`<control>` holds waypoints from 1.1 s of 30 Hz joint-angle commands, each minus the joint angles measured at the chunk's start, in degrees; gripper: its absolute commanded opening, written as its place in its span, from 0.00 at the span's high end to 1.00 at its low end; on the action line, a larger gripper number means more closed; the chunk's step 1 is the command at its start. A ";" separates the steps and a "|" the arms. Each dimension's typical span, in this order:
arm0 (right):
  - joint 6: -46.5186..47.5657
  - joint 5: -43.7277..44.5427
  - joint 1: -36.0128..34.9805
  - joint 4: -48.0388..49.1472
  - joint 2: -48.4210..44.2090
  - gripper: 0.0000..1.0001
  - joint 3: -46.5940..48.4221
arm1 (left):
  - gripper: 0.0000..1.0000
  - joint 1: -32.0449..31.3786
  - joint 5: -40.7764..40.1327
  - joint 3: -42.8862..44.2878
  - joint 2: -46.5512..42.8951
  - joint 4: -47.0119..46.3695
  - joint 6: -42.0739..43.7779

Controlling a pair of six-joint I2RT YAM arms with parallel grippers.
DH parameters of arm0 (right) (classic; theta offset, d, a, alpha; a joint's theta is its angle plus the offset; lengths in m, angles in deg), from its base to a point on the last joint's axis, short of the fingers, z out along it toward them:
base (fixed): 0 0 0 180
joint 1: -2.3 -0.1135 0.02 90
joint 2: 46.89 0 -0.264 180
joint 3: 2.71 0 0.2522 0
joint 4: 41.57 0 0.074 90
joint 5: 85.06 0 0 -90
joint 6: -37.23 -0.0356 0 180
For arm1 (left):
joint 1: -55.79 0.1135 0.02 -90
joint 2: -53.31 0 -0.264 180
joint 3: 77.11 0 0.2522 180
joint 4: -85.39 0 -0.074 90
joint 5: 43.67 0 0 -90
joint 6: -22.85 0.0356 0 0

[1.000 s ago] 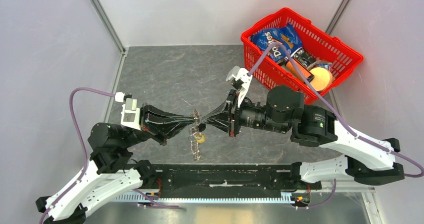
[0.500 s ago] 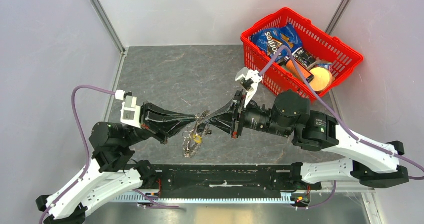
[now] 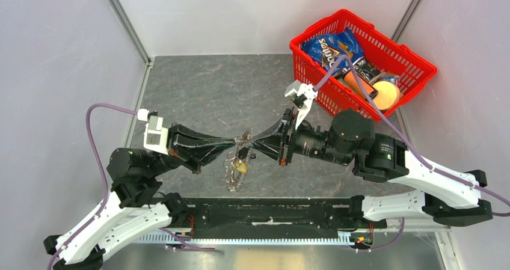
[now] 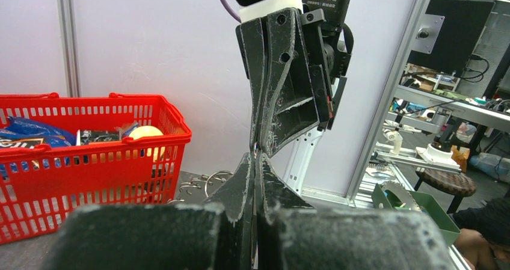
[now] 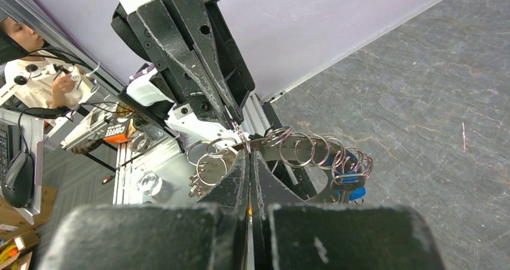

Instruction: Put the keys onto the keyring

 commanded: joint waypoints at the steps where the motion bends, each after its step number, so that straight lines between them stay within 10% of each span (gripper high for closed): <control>1: 1.51 2.62 0.02 -1.36 -2.54 1.00 2.14 | 0.98 0.11 -2.60 1.16 -2.16 -6.45 -0.95; 22: 6.63 0.56 0.02 -15.90 5.24 1.00 17.63 | 0.98 0.13 1.65 0.81 -0.93 -3.21 -2.10; 28: 7.76 0.13 0.01 -17.01 6.33 1.00 18.64 | 0.65 0.14 4.33 3.74 2.71 -0.40 -2.89; 33: 8.62 -2.87 0.06 -17.98 7.22 1.00 19.71 | 0.57 0.08 4.03 5.86 4.42 3.93 -1.51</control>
